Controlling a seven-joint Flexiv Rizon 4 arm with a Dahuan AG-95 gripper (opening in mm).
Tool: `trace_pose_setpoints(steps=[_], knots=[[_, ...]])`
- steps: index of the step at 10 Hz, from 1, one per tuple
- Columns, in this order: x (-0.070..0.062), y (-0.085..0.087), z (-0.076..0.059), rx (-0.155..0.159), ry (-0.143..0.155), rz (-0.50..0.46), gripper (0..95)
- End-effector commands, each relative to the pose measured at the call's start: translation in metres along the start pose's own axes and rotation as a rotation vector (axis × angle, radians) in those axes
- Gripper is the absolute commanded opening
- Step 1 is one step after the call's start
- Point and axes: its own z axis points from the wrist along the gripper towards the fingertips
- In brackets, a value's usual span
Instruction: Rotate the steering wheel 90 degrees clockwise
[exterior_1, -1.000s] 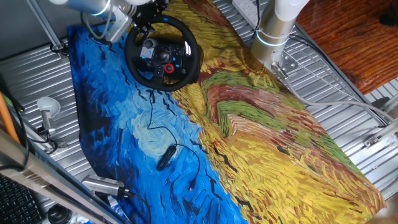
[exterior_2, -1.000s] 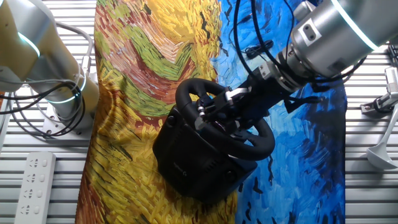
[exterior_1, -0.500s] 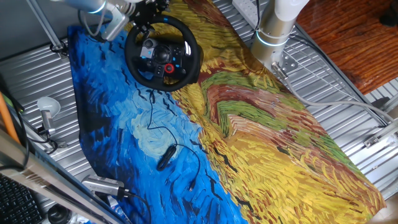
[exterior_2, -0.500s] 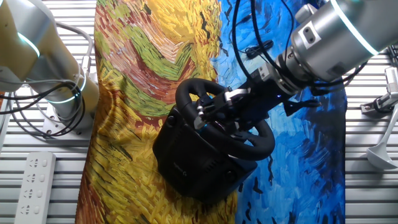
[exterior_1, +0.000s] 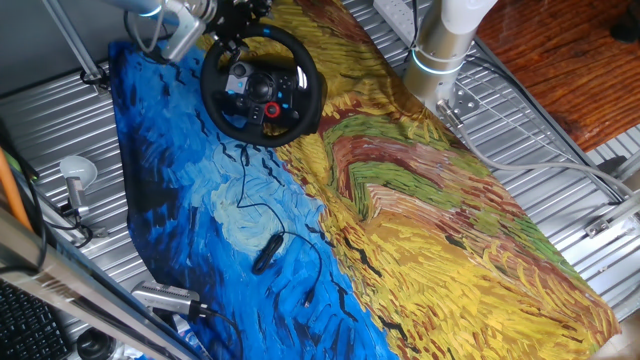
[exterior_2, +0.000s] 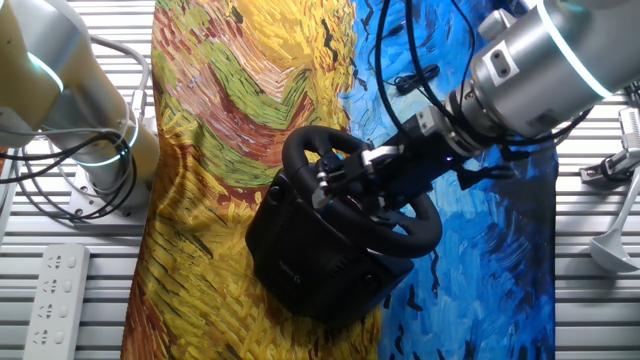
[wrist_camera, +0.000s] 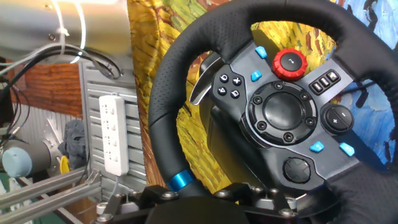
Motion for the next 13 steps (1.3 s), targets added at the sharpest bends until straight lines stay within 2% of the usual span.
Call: trace_pose_setpoints(steps=[1,4,5,13], knots=[[0.0006,-0.0004,0.0019,0.017,0.008,-0.099,76.0],[0.0025,0.0005,0.0058,0.02,0.011,-0.135,76.0],[0.0035,0.001,0.0077,0.021,0.011,-0.148,57.0],[0.0052,0.0017,0.0115,0.028,0.008,-0.167,57.0]])
